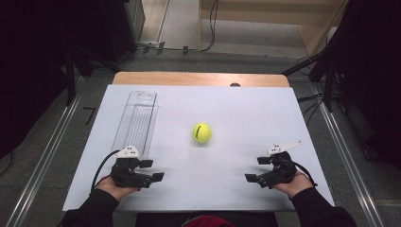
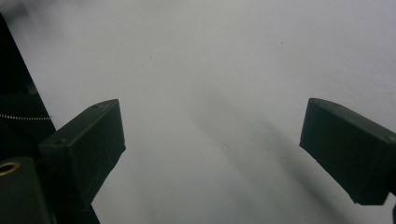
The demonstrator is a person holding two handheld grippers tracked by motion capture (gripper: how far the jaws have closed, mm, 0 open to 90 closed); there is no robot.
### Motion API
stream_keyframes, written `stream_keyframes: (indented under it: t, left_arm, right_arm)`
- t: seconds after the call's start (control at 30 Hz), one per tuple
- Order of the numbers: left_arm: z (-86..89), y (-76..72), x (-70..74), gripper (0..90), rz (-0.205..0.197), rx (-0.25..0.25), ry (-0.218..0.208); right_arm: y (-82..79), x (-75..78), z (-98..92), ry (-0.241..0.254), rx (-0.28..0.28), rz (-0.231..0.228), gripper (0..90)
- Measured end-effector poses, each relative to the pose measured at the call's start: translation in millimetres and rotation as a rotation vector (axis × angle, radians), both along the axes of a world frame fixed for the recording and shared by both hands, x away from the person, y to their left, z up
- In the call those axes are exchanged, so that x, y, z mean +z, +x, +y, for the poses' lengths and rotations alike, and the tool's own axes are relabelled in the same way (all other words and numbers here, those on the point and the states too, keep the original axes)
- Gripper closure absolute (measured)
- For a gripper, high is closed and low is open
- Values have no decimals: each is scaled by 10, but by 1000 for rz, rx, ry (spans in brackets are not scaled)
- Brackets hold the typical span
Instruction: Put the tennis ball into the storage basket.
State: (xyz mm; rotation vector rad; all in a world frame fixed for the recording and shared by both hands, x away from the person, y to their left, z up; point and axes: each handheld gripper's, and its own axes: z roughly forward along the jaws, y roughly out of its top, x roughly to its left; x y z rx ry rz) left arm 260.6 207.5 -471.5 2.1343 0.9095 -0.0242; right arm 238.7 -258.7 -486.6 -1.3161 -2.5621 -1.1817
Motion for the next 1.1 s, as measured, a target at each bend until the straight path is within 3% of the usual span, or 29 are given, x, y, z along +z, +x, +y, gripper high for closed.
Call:
stream_keyframes:
  t: [0.13, 0.53, 1.1]
  left_arm:
    - [-4, -4, 7, 267, -5, -2, -8]
    - [-10, 6, 12, 220, 3, -2, -2]
    - [-13, 21, 5, 220, 14, -1, -13]
  right_arm:
    - [-4, 0, 13, 1, -5, 16, 48]
    - [-9, -2, 14, 12, -8, 0, 48]
    - [1, -15, 18, -14, -2, 16, 49]
